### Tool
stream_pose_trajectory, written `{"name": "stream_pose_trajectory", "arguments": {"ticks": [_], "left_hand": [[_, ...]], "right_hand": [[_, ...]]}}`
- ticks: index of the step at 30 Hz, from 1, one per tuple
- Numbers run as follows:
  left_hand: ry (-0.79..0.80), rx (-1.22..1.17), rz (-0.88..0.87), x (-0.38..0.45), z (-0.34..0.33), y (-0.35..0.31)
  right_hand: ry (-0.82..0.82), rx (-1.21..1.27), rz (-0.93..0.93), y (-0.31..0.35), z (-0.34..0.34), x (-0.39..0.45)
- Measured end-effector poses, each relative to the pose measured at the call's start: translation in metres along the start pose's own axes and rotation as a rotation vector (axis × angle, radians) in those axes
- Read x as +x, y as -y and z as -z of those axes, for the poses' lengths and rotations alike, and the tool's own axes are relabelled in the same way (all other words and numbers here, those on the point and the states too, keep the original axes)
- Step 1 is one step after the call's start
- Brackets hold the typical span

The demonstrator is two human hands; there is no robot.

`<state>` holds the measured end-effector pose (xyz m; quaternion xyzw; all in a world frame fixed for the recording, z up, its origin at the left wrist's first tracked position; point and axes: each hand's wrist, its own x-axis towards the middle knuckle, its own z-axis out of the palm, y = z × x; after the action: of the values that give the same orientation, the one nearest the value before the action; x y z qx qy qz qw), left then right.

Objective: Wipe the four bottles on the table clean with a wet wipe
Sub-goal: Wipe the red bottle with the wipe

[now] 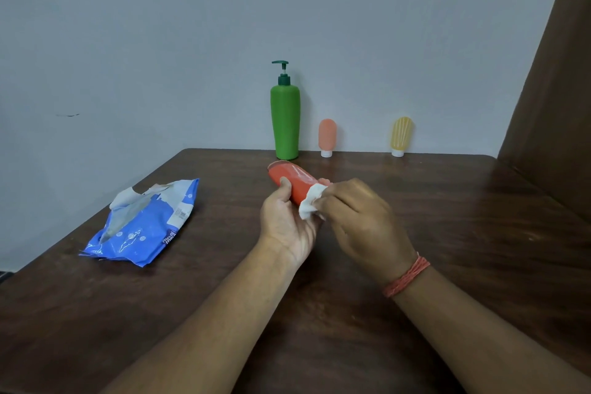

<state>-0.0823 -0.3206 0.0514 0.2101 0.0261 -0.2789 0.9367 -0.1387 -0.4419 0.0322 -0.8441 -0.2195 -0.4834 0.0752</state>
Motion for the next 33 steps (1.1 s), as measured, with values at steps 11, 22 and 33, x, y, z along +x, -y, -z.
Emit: {"name": "stream_pose_trajectory", "arguments": {"ticks": [11, 22, 33], "left_hand": [[0.068, 0.232, -0.129, 0.005, 0.007, -0.003], [0.128, 0.611, -0.057, 0.011, 0.016, 0.02], [0.251, 0.967, -0.133, 0.008, 0.021, 0.023]], "right_hand": [[-0.043, 0.154, -0.235, -0.008, 0.006, -0.003], [-0.124, 0.231, -0.602, -0.027, 0.002, -0.007], [-0.396, 0.272, -0.835, -0.046, 0.019, 0.0]]}}
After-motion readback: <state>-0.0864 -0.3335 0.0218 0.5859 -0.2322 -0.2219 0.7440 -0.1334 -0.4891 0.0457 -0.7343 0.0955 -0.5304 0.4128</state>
